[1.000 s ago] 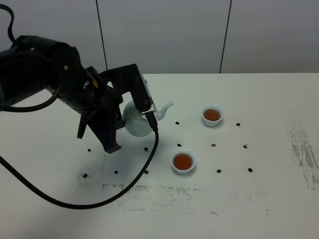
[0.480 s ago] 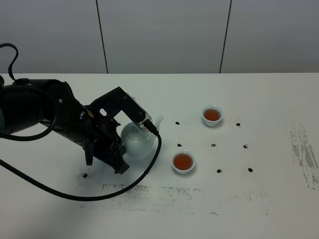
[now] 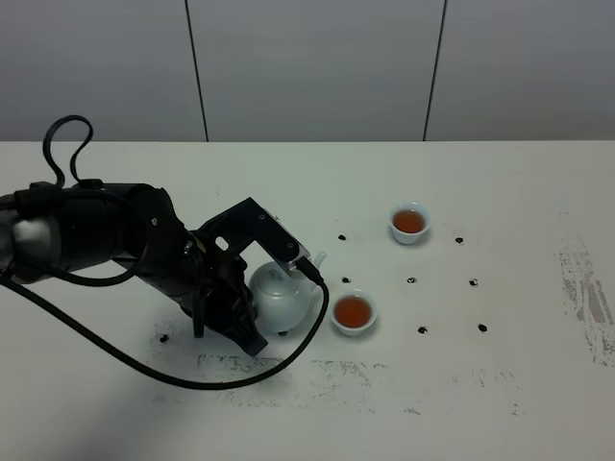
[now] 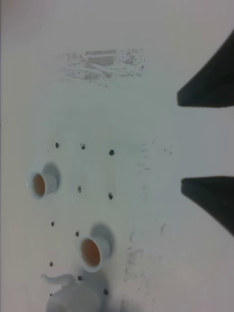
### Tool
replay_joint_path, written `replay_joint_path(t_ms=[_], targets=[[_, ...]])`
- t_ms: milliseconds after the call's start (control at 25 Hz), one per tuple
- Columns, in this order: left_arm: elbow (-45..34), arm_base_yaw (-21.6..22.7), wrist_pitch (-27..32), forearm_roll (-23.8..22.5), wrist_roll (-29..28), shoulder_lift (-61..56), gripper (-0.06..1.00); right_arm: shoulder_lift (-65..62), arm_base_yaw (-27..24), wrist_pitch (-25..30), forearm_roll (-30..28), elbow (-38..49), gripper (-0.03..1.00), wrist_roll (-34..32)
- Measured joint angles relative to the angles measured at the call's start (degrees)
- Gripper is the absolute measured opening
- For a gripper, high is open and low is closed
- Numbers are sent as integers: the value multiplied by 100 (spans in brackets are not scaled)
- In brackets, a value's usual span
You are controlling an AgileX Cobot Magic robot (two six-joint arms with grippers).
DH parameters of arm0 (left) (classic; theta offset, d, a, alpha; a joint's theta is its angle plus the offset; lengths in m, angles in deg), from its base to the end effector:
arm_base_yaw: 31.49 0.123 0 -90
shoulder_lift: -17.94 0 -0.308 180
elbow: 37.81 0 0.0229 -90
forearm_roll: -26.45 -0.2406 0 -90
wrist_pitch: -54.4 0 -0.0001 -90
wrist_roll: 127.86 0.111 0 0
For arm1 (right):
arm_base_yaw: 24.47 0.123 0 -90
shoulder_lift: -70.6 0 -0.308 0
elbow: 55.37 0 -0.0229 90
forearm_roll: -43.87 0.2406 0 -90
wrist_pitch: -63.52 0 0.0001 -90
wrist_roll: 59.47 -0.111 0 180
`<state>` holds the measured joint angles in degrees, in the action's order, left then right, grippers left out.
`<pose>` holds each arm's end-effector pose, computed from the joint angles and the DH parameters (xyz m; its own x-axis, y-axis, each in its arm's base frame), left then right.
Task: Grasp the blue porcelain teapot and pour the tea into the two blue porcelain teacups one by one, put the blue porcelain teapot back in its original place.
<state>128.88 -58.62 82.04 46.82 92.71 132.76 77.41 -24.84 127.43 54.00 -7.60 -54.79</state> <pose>0.3301 -0.1893 0.1733 -0.5465 0.7019 -0.4567 0.7789 0.6264 0.0306 -0.0263 0.0177 0.2659 -0.4711 -0.0002 -0.8821 -0.1345 0.9883 0.0716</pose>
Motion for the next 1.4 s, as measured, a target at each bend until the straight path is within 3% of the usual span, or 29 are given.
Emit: replay_joint_path(t_ms=[1200,1400], targets=[[5,-40,-241,-151,0,247,4,0,0,0,0,0,33,0],[5,-40,-126,-406,-130,-243,4,0,0,0,0,0,33,0]])
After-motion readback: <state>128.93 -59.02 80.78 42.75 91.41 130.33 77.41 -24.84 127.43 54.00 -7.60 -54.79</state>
